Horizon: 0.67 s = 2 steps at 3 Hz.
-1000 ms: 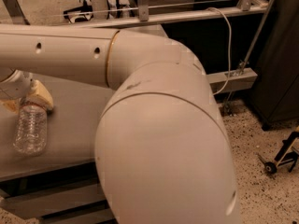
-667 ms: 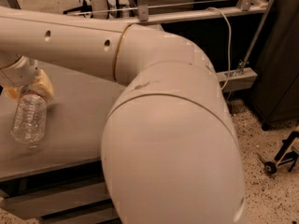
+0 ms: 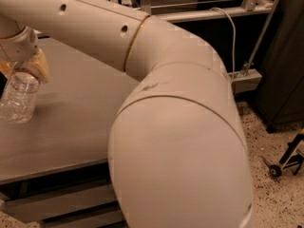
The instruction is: Place water bottle upright
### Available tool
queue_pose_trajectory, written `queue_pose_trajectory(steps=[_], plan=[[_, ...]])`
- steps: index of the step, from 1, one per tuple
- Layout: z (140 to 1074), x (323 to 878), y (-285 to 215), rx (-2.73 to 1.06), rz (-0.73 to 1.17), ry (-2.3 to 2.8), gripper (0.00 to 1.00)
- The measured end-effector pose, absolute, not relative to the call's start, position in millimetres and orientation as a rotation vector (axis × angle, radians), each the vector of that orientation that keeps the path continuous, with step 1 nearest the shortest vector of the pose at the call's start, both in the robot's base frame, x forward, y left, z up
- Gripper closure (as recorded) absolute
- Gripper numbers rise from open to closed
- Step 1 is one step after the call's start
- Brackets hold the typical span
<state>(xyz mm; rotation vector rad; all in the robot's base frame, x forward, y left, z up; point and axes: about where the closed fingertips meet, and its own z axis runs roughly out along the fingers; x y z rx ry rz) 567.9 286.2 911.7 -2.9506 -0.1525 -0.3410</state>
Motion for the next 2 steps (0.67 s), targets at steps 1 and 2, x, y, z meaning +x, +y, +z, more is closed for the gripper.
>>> queue_pose_trajectory(steps=[1, 2], plan=[[911.4, 569.0, 287.4, -2.945, -0.346, -0.152, 1.00], [913.4, 570.3, 288.7, -2.942, -0.368, -0.168, 1.00]])
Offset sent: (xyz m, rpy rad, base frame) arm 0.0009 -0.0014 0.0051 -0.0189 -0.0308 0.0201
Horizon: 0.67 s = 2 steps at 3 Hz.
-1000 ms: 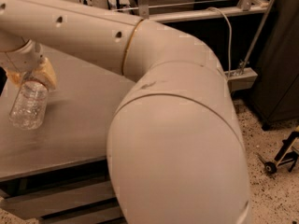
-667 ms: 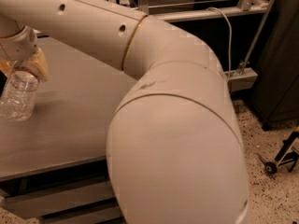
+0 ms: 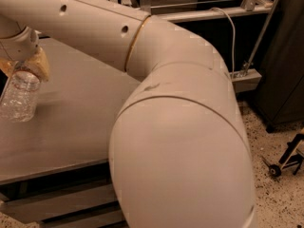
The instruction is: Place water bottle upright
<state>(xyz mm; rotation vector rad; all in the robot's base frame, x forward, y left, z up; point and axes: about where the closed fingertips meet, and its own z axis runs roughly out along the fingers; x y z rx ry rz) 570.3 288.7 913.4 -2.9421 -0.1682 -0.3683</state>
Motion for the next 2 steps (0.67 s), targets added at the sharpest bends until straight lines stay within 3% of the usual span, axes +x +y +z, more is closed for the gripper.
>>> queue_pose_trajectory(steps=[2], plan=[[982.4, 633.7, 274.5, -2.973, -0.724, -0.541, 1.00]])
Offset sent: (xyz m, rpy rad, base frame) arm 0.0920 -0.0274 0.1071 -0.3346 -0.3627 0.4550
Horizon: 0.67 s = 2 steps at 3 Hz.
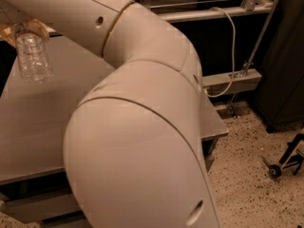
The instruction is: Place water bottle upright
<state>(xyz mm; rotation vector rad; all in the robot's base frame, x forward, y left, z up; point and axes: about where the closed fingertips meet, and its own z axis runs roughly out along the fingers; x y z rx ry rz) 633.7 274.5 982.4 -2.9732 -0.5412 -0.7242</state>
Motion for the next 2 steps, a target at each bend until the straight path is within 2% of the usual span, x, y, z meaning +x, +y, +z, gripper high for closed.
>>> queue_pose_trajectory(steps=[1, 2], plan=[[1005.9, 660.9, 240.2, -2.939, -0.821, -0.639, 1.00], [1007.3, 664.0, 242.9, -2.921, -0.842, -0.687, 1.00]])
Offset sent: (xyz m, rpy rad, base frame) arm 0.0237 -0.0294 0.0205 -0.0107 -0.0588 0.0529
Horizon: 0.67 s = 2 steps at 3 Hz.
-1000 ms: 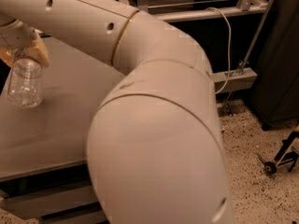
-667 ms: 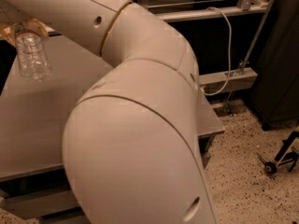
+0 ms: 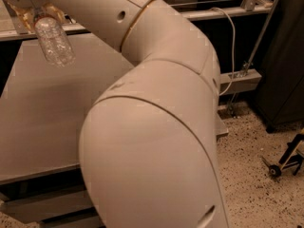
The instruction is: Place water bottle upright
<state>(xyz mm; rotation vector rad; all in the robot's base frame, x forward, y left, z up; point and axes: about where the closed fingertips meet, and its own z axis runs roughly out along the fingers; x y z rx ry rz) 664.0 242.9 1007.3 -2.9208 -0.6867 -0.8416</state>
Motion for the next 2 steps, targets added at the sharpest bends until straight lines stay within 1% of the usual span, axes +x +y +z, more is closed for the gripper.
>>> queue_pose_trajectory(steps=[1, 2], plan=[[984.7, 653.1, 240.7, -2.812, -0.801, -0.789, 1.00], [961.2, 661.2, 191.1, -2.674, -0.845, -0.795, 1.00]])
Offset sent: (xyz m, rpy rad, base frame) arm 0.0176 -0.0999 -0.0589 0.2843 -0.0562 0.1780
